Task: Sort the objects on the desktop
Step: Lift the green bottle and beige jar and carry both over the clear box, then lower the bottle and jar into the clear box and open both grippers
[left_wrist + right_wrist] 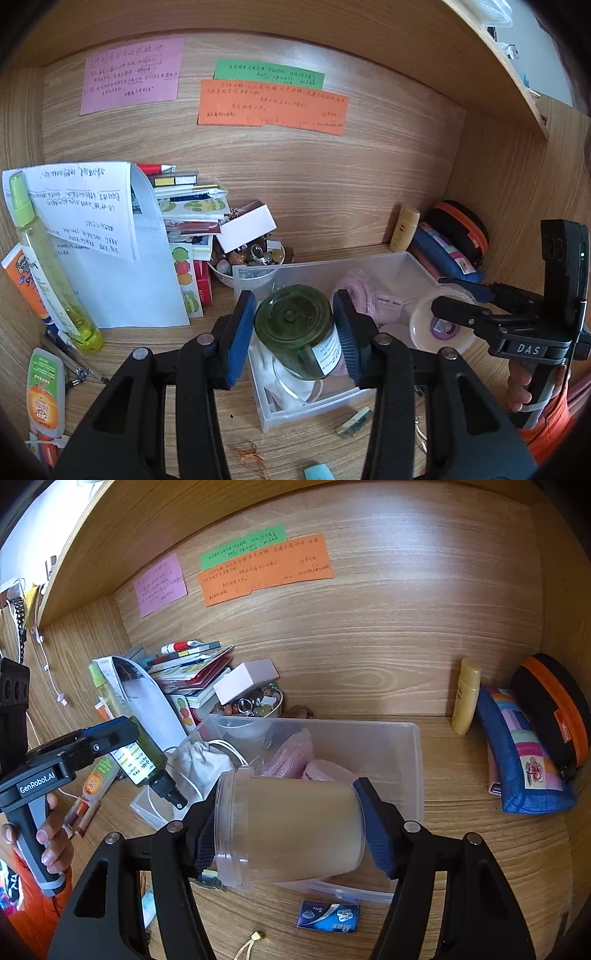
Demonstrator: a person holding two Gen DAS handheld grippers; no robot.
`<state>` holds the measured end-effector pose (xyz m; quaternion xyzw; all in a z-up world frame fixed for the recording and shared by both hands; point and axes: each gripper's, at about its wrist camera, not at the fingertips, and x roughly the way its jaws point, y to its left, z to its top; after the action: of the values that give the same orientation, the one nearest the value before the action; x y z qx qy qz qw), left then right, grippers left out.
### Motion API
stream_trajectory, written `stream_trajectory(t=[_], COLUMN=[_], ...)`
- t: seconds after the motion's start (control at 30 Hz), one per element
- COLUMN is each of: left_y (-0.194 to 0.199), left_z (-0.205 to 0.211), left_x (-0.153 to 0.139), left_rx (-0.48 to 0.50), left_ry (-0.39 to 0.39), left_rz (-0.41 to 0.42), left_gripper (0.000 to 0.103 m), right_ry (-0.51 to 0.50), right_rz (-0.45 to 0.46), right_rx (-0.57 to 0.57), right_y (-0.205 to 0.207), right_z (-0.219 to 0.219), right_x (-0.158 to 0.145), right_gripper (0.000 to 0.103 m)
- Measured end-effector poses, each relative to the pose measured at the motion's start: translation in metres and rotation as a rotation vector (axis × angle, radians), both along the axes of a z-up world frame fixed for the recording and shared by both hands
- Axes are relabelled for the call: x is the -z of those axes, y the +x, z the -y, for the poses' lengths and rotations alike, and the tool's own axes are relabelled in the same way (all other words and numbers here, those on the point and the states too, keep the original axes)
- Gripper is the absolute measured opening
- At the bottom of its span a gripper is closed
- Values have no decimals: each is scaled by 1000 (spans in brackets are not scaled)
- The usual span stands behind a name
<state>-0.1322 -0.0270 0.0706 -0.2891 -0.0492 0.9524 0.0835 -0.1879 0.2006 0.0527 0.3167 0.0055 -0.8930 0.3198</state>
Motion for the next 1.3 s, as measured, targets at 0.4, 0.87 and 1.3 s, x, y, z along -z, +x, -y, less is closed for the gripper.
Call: stream_trajectory(t=[0.4, 0.87, 1.3], left_y=[-6, -3, 4], left_z=[-15, -22, -21], left_x=[24, 30, 26], left_rx=[40, 11, -68], left_ry=[-27, -77, -113], left_rz=[46, 16, -48], left_gripper=[42, 43, 76], right_ry=[35, 155, 176], right_rz=[-1, 13, -58], right_rx=[65, 66, 64], right_y=[-10, -13, -2], right_z=[0, 16, 21], right_x=[7, 30, 29], right_gripper=[63, 64, 79])
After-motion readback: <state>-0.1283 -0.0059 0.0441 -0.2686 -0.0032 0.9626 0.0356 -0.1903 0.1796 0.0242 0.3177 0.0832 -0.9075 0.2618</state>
